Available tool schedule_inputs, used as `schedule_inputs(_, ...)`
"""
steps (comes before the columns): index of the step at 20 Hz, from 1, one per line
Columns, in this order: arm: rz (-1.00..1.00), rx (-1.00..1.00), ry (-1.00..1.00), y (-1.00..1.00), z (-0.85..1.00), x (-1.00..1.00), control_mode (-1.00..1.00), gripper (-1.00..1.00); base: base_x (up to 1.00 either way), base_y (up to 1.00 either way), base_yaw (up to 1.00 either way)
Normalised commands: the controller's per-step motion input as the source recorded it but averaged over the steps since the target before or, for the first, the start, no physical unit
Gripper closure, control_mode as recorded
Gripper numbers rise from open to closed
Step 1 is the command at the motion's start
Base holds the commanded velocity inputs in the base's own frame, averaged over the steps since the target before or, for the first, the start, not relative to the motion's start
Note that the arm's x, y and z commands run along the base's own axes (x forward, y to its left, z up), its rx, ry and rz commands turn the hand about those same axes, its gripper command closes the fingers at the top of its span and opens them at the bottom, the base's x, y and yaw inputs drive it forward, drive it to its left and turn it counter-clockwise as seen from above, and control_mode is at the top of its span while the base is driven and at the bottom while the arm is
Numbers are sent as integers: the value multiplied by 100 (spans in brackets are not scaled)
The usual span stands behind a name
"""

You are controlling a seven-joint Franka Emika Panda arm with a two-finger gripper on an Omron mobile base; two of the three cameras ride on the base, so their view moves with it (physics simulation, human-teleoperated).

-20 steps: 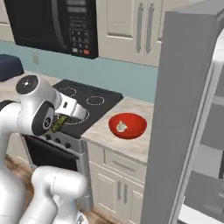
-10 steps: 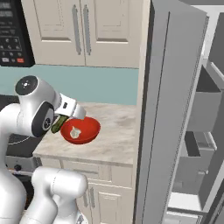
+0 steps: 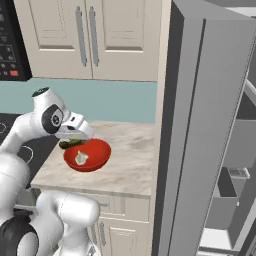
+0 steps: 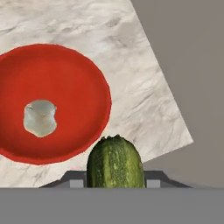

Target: Take the squash, garlic, and steak from the freezer and place them in the bowl on the counter.

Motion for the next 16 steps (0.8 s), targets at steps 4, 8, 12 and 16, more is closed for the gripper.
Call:
schedule_inputs(4,-2,1,46,0,-54,100,-100,100,0,0,0)
schedule_inputs(8,0,2,16,0,-73,89,-100,100,0,0,0)
schedule_inputs(12,0,0,-24,8,-71,14,-100,100,0,0,0)
schedule_inputs(16,0,0,-57,-3,-33,-36,-100,100,0,0,0)
